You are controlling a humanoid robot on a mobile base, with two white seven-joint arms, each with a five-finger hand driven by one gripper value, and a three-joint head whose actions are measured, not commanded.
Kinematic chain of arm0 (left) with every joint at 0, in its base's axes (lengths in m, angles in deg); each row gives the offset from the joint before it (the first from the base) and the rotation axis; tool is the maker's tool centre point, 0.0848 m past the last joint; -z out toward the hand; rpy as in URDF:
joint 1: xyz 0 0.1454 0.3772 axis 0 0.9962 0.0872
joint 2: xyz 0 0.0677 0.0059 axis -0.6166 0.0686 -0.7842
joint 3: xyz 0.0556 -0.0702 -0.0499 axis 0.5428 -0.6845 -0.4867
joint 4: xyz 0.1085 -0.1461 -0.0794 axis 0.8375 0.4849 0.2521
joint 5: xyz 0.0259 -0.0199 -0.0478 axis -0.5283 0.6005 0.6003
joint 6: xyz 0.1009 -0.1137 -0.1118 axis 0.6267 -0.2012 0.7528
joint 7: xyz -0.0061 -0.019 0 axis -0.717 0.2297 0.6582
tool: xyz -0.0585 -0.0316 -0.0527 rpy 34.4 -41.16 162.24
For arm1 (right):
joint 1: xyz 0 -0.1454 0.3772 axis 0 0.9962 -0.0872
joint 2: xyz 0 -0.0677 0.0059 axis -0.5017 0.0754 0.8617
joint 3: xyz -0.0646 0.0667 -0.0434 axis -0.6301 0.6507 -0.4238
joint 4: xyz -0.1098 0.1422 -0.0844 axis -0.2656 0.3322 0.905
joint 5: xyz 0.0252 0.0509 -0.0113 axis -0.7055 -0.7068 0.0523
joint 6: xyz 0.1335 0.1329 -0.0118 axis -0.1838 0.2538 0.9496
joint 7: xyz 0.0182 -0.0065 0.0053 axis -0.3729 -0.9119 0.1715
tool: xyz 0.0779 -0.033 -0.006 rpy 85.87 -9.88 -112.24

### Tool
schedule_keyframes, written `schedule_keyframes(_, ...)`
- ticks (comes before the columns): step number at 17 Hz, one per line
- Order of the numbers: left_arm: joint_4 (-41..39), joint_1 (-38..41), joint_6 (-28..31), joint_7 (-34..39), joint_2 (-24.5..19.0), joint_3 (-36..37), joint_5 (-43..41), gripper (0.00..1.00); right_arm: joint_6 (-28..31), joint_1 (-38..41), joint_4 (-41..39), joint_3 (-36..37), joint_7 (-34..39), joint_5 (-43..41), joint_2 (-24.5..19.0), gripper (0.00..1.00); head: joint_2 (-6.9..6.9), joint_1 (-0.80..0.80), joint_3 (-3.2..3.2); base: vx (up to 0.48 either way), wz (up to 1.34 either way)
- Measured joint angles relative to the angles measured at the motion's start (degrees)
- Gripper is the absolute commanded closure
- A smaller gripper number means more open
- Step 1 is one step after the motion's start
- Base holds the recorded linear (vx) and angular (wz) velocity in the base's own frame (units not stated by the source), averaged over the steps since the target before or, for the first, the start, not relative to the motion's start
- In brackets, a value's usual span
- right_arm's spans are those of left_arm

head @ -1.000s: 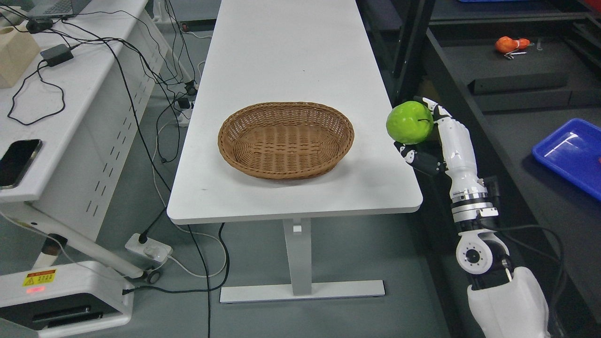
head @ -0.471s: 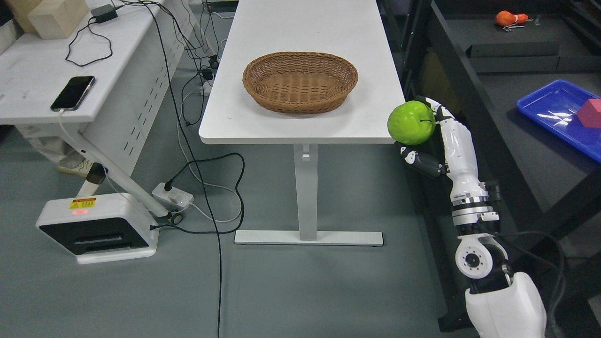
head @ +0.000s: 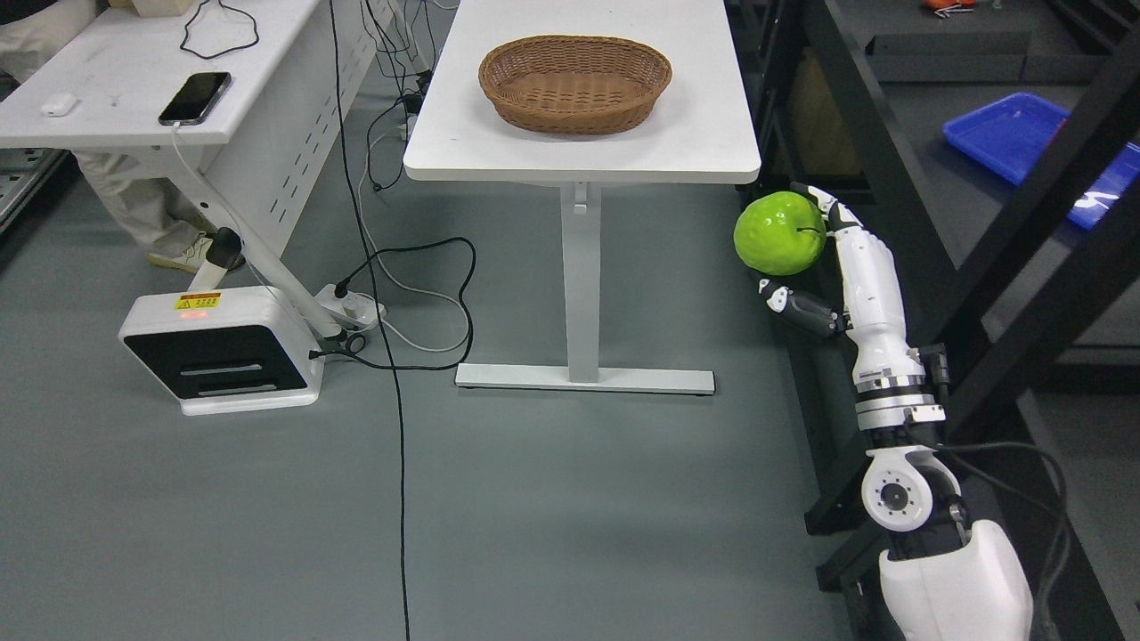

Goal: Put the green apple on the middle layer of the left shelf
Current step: 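Hold the green apple raised while the robot turns to the shelf tray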

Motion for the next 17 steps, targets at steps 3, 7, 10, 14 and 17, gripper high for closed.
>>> schedule_keyframes(3,0.0,0.0,0.0,0.0,0.0,0.0,0.0,0.0,0.0,0.1,-0.1,0.1,-0.2,0.0,-0.1,1.0,0.0,0.0,0.0,-0.261,-0.28)
schedule_keyframes(7,0.0,0.0,0.0,0.0,0.0,0.0,0.0,0.0,0.0,0.1,-0.1,0.1,0.1,0.0,-0.2,1.0,0.0,0.0,0.0,-0.084,-0.54)
schedule_keyframes(10,0.0,0.0,0.0,0.0,0.0,0.0,0.0,0.0,0.0,0.1,-0.2,0.1,0.3,0.0,-0.3,1.0,0.0,0.0,0.0,0.033,-0.66)
schedule_keyframes(14,0.0,0.0,0.0,0.0,0.0,0.0,0.0,0.0,0.0,0.1,-0.2,0.2,0.3,0.0,-0.3,1.0,0.0,0.0,0.0,0.108,-0.98)
schedule_keyframes(17,0.0,0.0,0.1,0.0,0.0,0.0,0.0,0.0,0.0,0.3,-0.2,0.2,0.3,0.0,-0.3,1.0,0.0,0.0,0.0,0.165,-1.15)
